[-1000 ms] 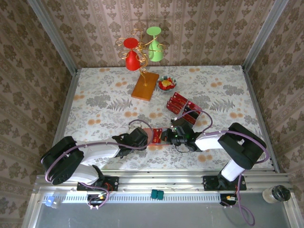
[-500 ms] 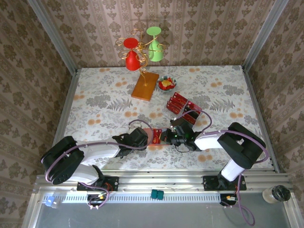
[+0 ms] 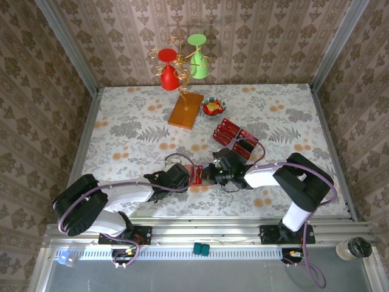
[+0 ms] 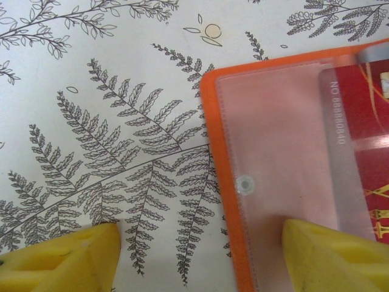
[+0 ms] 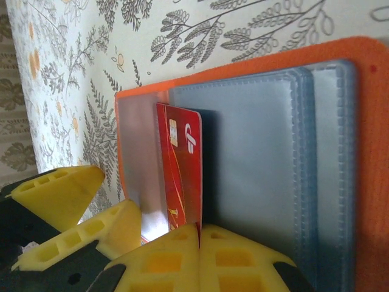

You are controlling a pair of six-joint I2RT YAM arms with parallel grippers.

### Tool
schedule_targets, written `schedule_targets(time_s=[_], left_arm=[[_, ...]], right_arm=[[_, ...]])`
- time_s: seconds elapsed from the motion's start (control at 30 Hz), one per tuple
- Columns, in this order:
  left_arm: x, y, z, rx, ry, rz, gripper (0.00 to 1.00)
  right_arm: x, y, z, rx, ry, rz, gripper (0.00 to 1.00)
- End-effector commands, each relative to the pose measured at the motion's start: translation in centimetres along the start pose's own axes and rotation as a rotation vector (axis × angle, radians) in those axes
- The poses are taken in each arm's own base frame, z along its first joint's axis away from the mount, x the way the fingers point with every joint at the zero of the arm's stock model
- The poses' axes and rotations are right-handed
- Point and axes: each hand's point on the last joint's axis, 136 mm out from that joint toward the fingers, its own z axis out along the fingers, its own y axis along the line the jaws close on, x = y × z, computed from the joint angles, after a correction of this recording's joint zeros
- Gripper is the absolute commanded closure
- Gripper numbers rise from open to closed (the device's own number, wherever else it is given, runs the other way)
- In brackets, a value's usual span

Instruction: Put the credit cards into the card holder

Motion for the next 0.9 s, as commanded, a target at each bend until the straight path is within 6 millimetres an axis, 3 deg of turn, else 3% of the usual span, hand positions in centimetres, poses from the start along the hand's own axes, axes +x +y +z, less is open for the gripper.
schedule_targets(time_s=[0.0, 0.1, 0.27, 0.33, 0.5, 0.87], left_arm=[[0.4, -0.3, 0.2, -0.001, 0.017, -0.009, 0.28], [0.4, -0.3, 0.2, 0.0, 0.015, -0.012, 0.28], [0.3, -0.3, 0.2, 0.001, 0.012, -0.013, 0.28], [0.4, -0.3, 0.2, 0.001, 0.013, -0.011, 0.28], [0.5, -0.2, 0.2, 0.002, 0.011, -0.012, 0.29], [0.5, -0.1, 0.2, 0.001, 0.009, -0.014, 0.28]], right_arm=[[1.4, -1.7, 0.0, 0.104, 0.078, -0.037, 0.83], [0.9, -1.1, -1.1, 0.132, 0.075, -0.082, 0.65], [-0.2, -0.3, -3.1, 0.176, 0.056, -0.153, 0.56], [-0.5, 0.0, -3.7, 0.186, 0.049, -0.174, 0.58], [-0.9, 0.8, -3.5, 0.188, 0.061, -0.201, 0.79], [-0.9, 0.9, -0.9, 0.187, 0.109, -0.196, 0.84]])
